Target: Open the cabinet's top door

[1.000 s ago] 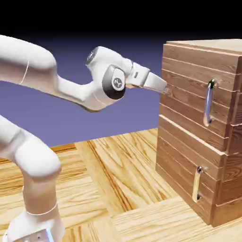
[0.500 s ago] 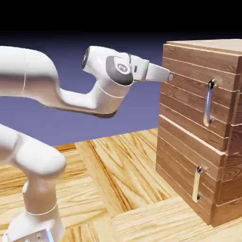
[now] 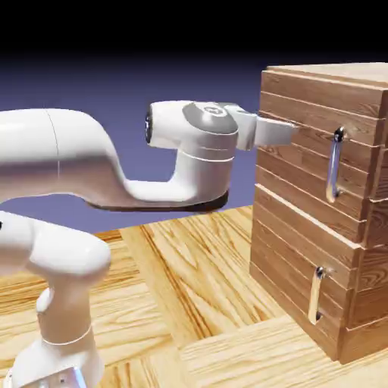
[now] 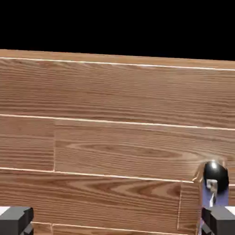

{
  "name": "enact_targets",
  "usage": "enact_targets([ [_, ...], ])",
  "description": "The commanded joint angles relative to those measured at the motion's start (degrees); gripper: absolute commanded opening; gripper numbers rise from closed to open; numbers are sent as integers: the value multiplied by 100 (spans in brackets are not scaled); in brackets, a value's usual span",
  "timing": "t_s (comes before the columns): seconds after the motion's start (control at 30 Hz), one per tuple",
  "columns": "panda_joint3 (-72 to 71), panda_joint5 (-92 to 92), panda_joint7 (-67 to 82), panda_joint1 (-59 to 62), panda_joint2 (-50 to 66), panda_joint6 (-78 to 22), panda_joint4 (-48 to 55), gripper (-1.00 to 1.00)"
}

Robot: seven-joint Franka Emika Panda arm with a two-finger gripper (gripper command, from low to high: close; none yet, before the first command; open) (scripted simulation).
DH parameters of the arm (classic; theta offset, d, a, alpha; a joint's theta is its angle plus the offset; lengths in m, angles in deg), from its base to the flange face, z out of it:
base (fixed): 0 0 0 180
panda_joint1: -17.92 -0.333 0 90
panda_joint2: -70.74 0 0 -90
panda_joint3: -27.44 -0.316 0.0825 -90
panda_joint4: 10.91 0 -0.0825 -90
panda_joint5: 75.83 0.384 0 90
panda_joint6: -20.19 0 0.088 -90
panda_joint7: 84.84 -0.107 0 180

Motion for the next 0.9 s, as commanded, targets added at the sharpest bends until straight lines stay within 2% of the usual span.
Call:
enact_targets([
  [0.0,104,-250,-169,-84,-46,-6,44,0],
  [0.43,1448,-3488,-2358,-1174,-645,-80,620,0],
  [0.5,1464,-3527,-2384,-1187,-652,-81,627,0],
  [0.67,1930,-3592,-2389,-2170,-429,-253,1353,0],
  [0.7,1930,-3592,-2389,-2170,-429,-254,1354,-100],
  [0.87,1411,-3580,-2930,-1340,-88,-717,669,-100],
])
